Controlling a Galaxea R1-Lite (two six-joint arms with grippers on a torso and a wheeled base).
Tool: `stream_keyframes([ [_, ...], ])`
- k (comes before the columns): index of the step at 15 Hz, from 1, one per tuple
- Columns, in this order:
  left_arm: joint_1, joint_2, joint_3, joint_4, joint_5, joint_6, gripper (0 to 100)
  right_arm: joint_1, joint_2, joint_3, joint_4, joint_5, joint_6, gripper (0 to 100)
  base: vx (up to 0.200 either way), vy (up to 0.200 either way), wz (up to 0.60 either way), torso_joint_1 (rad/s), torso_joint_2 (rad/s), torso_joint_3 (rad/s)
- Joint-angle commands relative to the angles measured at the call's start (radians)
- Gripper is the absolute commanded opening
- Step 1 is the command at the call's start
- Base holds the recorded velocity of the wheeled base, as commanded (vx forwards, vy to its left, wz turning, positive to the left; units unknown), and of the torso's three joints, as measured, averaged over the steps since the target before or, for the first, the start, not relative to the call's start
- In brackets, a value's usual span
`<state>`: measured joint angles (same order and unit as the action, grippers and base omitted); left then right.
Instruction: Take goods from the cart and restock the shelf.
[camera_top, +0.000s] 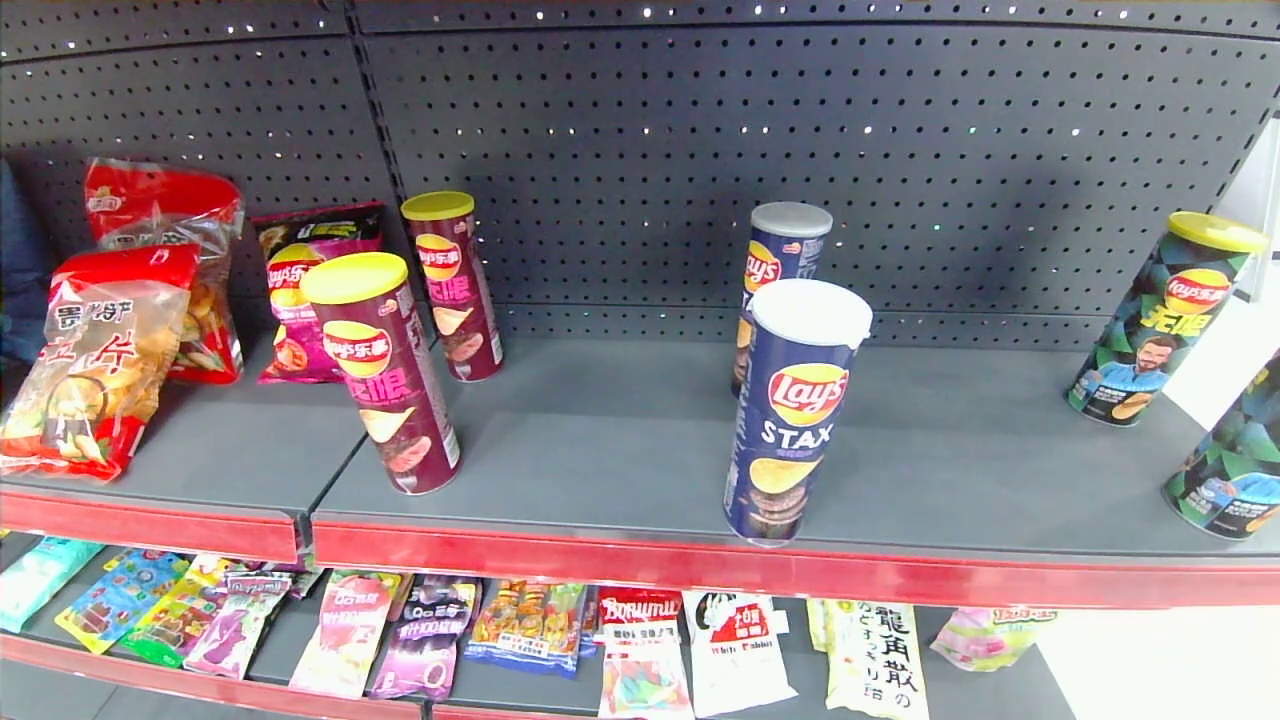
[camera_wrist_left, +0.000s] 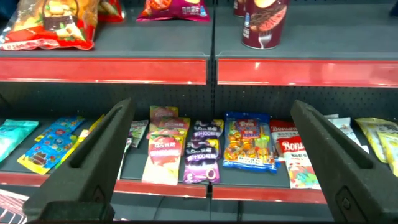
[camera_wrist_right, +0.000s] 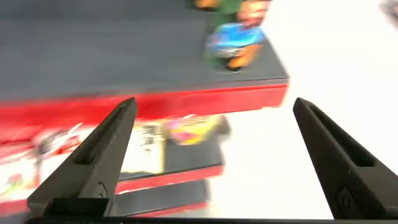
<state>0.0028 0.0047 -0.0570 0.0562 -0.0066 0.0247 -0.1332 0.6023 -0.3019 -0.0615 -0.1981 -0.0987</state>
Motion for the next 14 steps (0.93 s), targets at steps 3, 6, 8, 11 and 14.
stream_keyframes([
  [3, 0.000, 0.001, 0.002, -0.001, 0.000, -0.002, 100, 0.092, -0.263, 0.106, 0.048, 0.256, -0.042, 100, 0.000, 0.000, 0.00, 0.000, 0.00, 0.000],
  [6, 0.000, 0.001, 0.002, -0.001, -0.003, -0.002, 100, 0.184, -0.125, 0.018, 0.038, 0.261, -0.039, 100, 0.000, 0.000, 0.00, 0.000, 0.00, 0.000],
  [8, 0.000, 0.001, 0.002, -0.001, -0.001, -0.002, 100, 0.208, -0.159, 0.040, 0.046, 0.258, -0.055, 100, 0.000, 0.000, 0.00, 0.000, 0.00, 0.000],
  [11, 0.000, 0.001, 0.002, -0.001, -0.003, -0.002, 100, 0.202, -0.371, 0.170, 0.061, 0.252, -0.059, 100, 0.000, 0.000, 0.00, 0.000, 0.00, 0.000],
  [14, 0.000, 0.001, 0.002, -0.004, -0.003, 0.000, 100, 0.204, -0.512, 0.291, 0.029, 0.216, -0.039, 100, 0.000, 0.000, 0.00, 0.000, 0.00, 0.000],
])
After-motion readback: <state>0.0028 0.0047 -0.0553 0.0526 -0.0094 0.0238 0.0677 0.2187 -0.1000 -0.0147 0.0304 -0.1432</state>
